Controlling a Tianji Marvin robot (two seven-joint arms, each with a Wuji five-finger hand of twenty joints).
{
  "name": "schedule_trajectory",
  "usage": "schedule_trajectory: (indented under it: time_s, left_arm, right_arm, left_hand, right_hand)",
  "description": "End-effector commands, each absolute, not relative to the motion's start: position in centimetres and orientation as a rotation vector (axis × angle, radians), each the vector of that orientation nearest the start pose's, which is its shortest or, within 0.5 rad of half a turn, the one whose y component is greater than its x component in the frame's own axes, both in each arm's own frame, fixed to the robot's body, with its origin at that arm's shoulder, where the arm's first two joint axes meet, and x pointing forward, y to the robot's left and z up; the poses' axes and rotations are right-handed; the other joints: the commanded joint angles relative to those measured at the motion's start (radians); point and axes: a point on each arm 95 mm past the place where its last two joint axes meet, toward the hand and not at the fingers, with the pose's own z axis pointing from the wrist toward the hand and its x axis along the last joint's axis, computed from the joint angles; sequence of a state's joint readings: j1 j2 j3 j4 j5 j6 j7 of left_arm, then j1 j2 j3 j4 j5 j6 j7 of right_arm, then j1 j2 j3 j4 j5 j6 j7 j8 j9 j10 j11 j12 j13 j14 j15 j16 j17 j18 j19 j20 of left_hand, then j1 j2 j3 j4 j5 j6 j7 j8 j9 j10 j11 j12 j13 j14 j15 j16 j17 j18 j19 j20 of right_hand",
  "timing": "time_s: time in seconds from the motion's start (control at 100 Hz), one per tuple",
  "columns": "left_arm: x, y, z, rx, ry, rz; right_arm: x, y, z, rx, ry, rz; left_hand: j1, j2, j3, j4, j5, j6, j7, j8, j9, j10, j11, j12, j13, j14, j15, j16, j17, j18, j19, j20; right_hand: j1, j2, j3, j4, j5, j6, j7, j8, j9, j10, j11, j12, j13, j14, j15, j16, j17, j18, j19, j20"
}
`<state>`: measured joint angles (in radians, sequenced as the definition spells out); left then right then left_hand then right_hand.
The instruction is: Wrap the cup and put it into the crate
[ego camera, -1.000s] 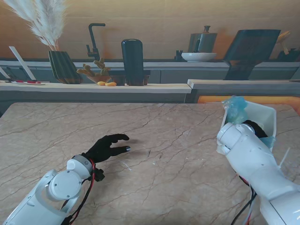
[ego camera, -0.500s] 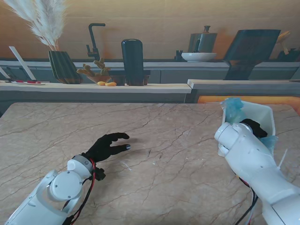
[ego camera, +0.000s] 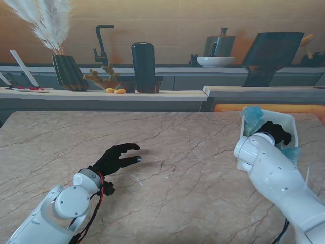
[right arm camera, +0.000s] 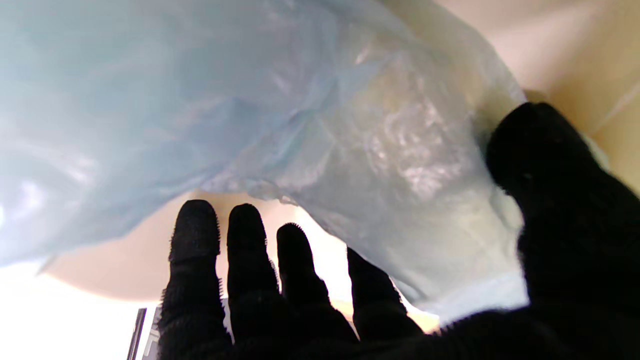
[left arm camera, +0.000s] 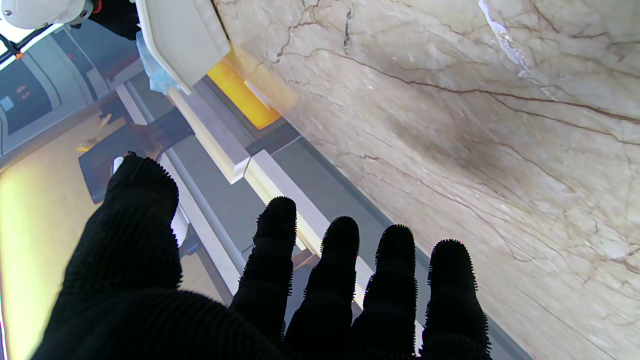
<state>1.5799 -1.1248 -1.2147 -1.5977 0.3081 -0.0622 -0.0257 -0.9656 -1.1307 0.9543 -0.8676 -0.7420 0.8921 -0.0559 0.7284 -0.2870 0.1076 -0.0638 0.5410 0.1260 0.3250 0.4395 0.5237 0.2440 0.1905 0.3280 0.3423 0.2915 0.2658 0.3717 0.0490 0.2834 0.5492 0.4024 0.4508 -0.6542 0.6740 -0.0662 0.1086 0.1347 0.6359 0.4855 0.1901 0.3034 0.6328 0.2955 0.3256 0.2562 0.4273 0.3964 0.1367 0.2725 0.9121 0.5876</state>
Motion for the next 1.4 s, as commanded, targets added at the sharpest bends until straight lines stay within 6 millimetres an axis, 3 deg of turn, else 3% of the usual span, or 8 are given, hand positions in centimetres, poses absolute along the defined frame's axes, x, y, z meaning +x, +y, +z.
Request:
schedule_trajectory:
  time_s: [0.0, 0.83, 1.02, 1.2, 1.39]
  left_arm:
    - [39.4, -1.6, -33.2, -1.866, 1.156, -1.95]
    - [39.2, -0.9, -33.1, -1.835, 1.126, -1.953]
    - [39.2, -0.8, -33.1, -1.829, 1.125, -1.954]
    - [39.2, -0.8, -33.0, -1.829, 1.135, -1.955]
    - [39.2, -0.7, -32.9, -1.82, 1.129, -1.969]
  right_arm:
    - [52.4, -14.6, -32.8, 1.602, 0.826, 0.478]
    - [49.4, -12.8, -28.2, 1.458, 0.95, 0.624]
    - [48.0, -12.0, -27.3, 1.446, 0.969, 0.753]
    - [46.5, -10.5, -25.4, 1.424, 1.009, 0.966]
    - [45.1, -8.5, -24.4, 1.402, 1.1, 1.158]
  left_hand:
    - [0.026, 0.036, -0.019, 0.038, 0.015, -0.035, 0.005, 0.019, 0.011, -0.016, 0.0, 0.001, 0.02, -0.007, 0.008, 0.007, 0.003, 0.012, 0.017, 0.01]
    - [0.034, 0.031, -0.014, 0.039, 0.016, -0.036, 0.008, 0.018, 0.011, -0.017, 0.0, 0.001, 0.022, -0.007, 0.007, 0.007, 0.003, 0.012, 0.022, 0.005]
    - [0.033, 0.03, -0.014, 0.039, 0.015, -0.035, 0.007, 0.017, 0.012, -0.016, 0.001, 0.001, 0.023, -0.006, 0.008, 0.007, 0.004, 0.014, 0.021, 0.004]
    - [0.029, 0.029, -0.015, 0.039, 0.0, -0.033, -0.002, 0.013, 0.007, -0.014, -0.004, -0.001, 0.019, -0.005, 0.004, 0.005, 0.002, 0.014, 0.018, 0.002]
    - [0.023, 0.025, -0.019, 0.039, -0.023, -0.032, -0.014, 0.007, 0.003, -0.015, -0.008, -0.003, 0.02, -0.006, 0.0, 0.004, 0.002, 0.015, 0.014, 0.001]
  right_hand:
    - [-0.042, -0.017, -0.021, 0.037, -0.026, 0.004, -0.005, -0.006, -0.03, 0.002, -0.038, -0.017, -0.03, -0.001, -0.026, -0.016, -0.024, 0.011, -0.035, 0.002]
    - [-0.004, -0.031, -0.016, 0.042, 0.019, -0.024, -0.022, -0.012, -0.026, 0.007, -0.119, -0.042, -0.057, 0.009, -0.083, -0.044, -0.049, 0.02, -0.149, -0.01]
    - [0.008, -0.031, -0.014, 0.044, 0.051, -0.051, -0.026, -0.005, -0.023, 0.012, -0.096, -0.029, -0.028, 0.011, -0.079, -0.036, -0.028, 0.025, -0.167, 0.002]
    - [0.005, -0.023, -0.018, 0.043, 0.079, -0.107, -0.033, 0.0, -0.017, 0.007, -0.046, -0.008, 0.0, 0.006, -0.081, -0.029, -0.011, 0.023, -0.179, 0.02]
    - [-0.001, -0.014, 0.008, 0.051, 0.082, -0.276, -0.029, 0.012, 0.02, -0.025, -0.087, -0.026, 0.023, -0.006, -0.126, -0.028, 0.006, 0.022, -0.226, 0.048]
